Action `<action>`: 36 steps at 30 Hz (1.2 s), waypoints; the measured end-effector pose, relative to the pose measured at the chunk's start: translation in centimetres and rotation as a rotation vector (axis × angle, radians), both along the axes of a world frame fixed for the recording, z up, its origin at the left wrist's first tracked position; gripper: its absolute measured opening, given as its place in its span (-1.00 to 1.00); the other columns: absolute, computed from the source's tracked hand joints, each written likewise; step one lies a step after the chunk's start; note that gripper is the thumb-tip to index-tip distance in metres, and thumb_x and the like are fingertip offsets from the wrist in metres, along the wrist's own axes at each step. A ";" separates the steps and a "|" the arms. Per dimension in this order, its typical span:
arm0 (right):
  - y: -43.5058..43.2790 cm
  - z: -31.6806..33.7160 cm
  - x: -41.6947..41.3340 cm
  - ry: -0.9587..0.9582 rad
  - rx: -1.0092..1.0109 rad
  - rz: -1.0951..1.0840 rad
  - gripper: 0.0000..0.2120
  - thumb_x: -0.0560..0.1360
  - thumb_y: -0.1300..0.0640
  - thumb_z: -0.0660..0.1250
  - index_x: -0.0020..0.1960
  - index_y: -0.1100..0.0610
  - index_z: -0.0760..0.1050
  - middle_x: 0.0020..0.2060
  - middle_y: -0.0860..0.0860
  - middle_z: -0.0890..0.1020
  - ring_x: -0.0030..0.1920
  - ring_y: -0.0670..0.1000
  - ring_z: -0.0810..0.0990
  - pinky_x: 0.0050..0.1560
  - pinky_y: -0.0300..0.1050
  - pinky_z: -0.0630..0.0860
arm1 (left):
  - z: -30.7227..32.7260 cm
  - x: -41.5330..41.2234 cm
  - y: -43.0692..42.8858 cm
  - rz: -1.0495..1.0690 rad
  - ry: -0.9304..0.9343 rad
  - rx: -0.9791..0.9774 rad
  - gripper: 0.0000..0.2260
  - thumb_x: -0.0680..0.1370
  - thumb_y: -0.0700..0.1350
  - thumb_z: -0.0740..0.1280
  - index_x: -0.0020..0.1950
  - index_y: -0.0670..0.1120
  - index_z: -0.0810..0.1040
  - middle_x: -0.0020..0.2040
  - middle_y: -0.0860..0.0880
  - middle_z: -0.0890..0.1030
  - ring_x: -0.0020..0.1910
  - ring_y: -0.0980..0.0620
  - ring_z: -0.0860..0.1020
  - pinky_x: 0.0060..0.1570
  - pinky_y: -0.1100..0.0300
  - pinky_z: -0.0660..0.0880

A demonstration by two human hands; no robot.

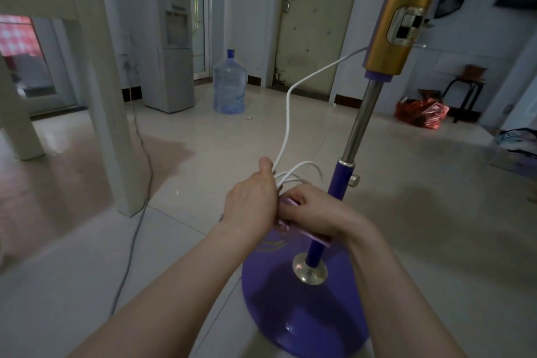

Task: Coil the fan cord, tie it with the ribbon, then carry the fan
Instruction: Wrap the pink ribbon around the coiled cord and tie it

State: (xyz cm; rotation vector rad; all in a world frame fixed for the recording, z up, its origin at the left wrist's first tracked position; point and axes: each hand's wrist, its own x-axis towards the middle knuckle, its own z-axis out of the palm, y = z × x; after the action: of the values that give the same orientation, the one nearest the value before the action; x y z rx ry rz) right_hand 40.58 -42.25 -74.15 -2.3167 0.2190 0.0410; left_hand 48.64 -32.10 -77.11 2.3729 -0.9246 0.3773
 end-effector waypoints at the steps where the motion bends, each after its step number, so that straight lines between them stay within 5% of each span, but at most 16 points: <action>1: 0.1 -0.1 0.0 -0.021 0.122 -0.003 -0.78 0.45 0.21 0.24 -0.36 0.11 0.50 -0.47 0.04 0.58 -0.45 -0.05 0.49 -0.38 -0.13 0.42 | 0.2 0.4 0.4 -0.002 0.014 0.001 -0.76 0.52 -0.15 0.21 0.15 -0.07 0.25 -0.01 -0.18 0.62 -0.06 -0.31 0.58 -0.20 0.01 0.35; 4: 0.4 0.0 0.5 -0.081 0.375 -0.087 -0.68 0.49 -0.03 0.25 -0.41 0.01 0.49 -0.56 -0.10 0.49 -0.57 -0.14 0.36 -0.55 -0.25 0.26 | 0.6 0.8 1.1 -0.048 0.014 0.003 -0.80 0.56 -0.13 0.18 0.15 -0.04 0.25 0.02 -0.15 0.59 -0.05 -0.29 0.57 -0.18 0.00 0.38; 7: 0.3 -0.3 1.2 -0.093 0.304 -0.125 -0.42 0.43 -0.43 0.18 -0.49 0.01 0.42 -0.56 -0.08 0.48 -0.56 -0.08 0.30 -0.54 -0.24 0.22 | 0.8 -0.2 1.0 -0.109 0.049 0.091 -0.72 0.53 -0.11 0.23 0.21 -0.06 0.26 0.06 -0.14 0.53 -0.01 -0.26 0.57 -0.18 0.03 0.36; 10: 0.1 -0.6 1.3 -0.104 0.332 -0.148 -0.41 0.49 -0.37 0.16 -0.52 0.02 0.39 -0.57 -0.02 0.43 -0.58 -0.07 0.30 -0.54 -0.25 0.24 | 1.3 -0.4 1.2 -0.187 0.123 0.199 -0.58 0.48 -0.04 0.33 0.25 -0.12 0.27 0.13 -0.14 0.49 0.06 -0.22 0.56 -0.15 0.06 0.40; 13: -0.1 -0.2 1.4 -0.103 0.374 -0.174 -0.46 0.53 -0.30 0.17 -0.48 0.02 0.41 -0.57 -0.03 0.43 -0.60 -0.09 0.32 -0.56 -0.26 0.26 | 2.8 -0.1 1.9 -0.357 0.322 0.192 -0.64 0.46 -0.09 0.31 0.22 -0.11 0.36 0.07 -0.09 0.58 -0.01 -0.07 0.60 -0.06 0.05 0.56; 17: 0.1 0.9 1.4 -0.073 0.430 -0.169 -0.47 0.54 -0.24 0.19 -0.50 0.02 0.49 -0.57 -0.07 0.48 -0.57 -0.11 0.32 -0.53 -0.23 0.26 | 5.2 0.4 2.8 -0.464 0.626 0.095 -0.79 0.54 -0.09 0.26 0.16 -0.06 0.44 -0.08 -0.02 0.65 -0.21 0.14 0.62 -0.30 0.30 0.52; 20: 0.1 1.4 1.3 -0.058 0.384 -0.153 -0.56 0.56 -0.23 0.15 -0.28 0.04 0.55 -0.55 -0.08 0.56 -0.56 -0.14 0.36 -0.48 -0.23 0.31 | 6.1 1.1 4.1 -0.521 0.785 0.104 -0.78 0.55 -0.09 0.29 0.19 -0.04 0.46 -0.14 0.00 0.63 -0.38 0.26 0.58 -0.42 0.39 0.47; 27: 0.8 0.8 1.8 -0.091 0.210 -0.271 -0.56 0.56 -0.15 0.16 -0.12 0.19 0.61 -0.47 0.02 0.51 -0.57 -0.07 0.31 -0.51 -0.16 0.24 | 6.4 1.3 4.2 -0.270 0.345 0.327 -0.81 0.40 0.06 0.47 -0.12 -0.03 0.63 -0.28 0.00 0.62 -0.33 0.08 0.57 -0.37 0.24 0.45; 32: 0.9 0.8 1.7 -0.123 0.074 -0.314 -0.63 0.59 -0.08 0.16 -0.22 0.14 0.53 -0.47 -0.03 0.52 -0.71 -0.20 0.31 -0.67 -0.33 0.22 | 8.0 0.6 4.2 -0.123 0.291 0.266 -0.68 0.43 -0.03 0.46 0.17 0.01 0.61 -0.04 -0.01 0.69 -0.18 0.04 0.61 -0.24 0.23 0.51; 36: 1.3 0.2 2.1 -0.126 0.049 -0.348 -0.70 0.60 0.02 0.15 -0.18 0.14 0.52 -0.42 -0.03 0.52 -0.63 -0.16 0.35 -0.64 -0.31 0.26 | 8.5 -1.0 3.4 -0.055 0.096 0.218 -0.68 0.39 -0.03 0.47 0.12 0.09 0.56 -0.06 0.03 0.67 -0.17 0.06 0.60 -0.24 0.22 0.51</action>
State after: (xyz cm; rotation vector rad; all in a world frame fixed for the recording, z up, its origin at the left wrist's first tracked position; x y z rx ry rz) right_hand 42.66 -40.95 -73.93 -2.1927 0.5464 -0.2704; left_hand 47.63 -28.75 -68.56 2.5302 -1.0281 0.1452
